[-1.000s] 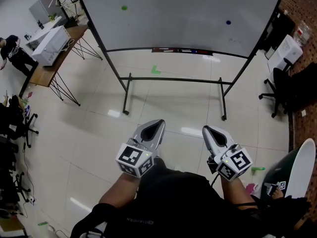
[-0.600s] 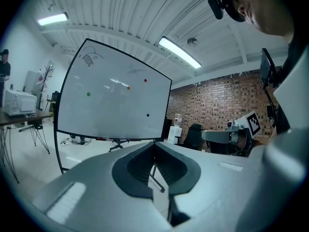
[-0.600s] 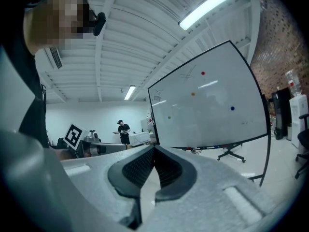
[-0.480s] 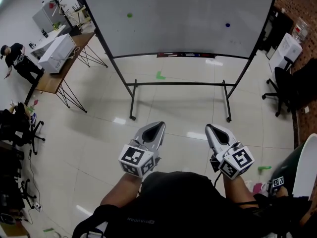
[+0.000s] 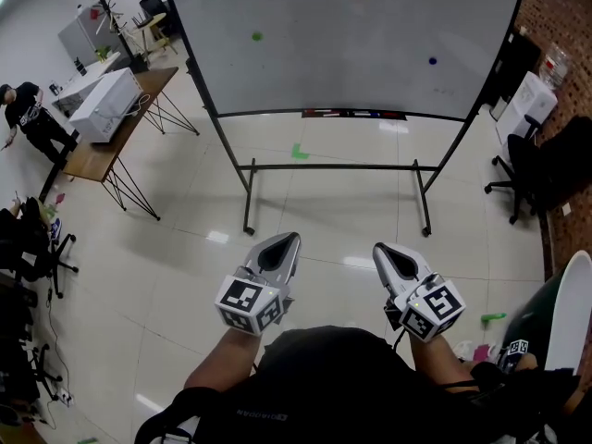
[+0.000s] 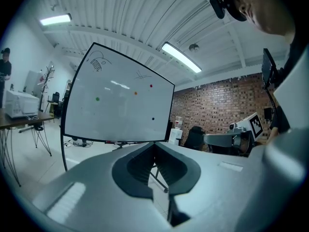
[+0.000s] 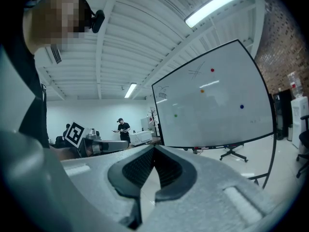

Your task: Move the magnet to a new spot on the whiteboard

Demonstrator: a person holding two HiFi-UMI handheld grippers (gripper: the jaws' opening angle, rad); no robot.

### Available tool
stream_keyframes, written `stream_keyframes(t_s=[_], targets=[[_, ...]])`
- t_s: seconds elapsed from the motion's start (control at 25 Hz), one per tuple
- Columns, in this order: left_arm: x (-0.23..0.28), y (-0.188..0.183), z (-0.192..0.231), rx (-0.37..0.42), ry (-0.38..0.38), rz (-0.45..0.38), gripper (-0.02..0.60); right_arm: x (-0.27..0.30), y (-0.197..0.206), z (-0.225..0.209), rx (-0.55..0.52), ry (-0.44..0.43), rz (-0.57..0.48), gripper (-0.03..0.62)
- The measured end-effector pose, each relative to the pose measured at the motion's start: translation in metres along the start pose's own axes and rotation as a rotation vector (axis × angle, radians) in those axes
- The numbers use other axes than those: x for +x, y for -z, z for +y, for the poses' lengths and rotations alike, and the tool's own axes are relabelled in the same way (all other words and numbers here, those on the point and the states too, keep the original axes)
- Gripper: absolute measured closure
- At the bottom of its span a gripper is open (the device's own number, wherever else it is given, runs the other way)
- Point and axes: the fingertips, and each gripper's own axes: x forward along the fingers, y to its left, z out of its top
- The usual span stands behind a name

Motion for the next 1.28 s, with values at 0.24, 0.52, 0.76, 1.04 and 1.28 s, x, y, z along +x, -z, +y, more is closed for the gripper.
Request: stream_keyframes(t_s=[0.24,0.52,0.76,1.04,1.28], targets=[[-0.004,-0.005,0.004,0.008,0.021,0.002,0.565,0.010,-0.005,0.008,-0.017,0.000,-0.001,0.585],[-0.012,-0.003,0.012,0.002,0.006,0.001,0.565,0.020,-0.002,0.015,-0.031,-0.021,0.019,0.585],[-0.013,-0.002,0.015,-0.004,0.003,-0.001,0.565,0.023,0.000,0.014,-0.025,-0.016,0.025,0.585],[-0.010,-0.001,0.015,-0.010,0.006,0.001,0.565,0.022,0.001,0.012,-0.025,-0.012,0.034,0.585],[-0.010,-0.003,0.016,-0.016,0.006,-0.006,0.565,0.023,0.001,0.012,-0.020,-0.015,0.030,0.585]])
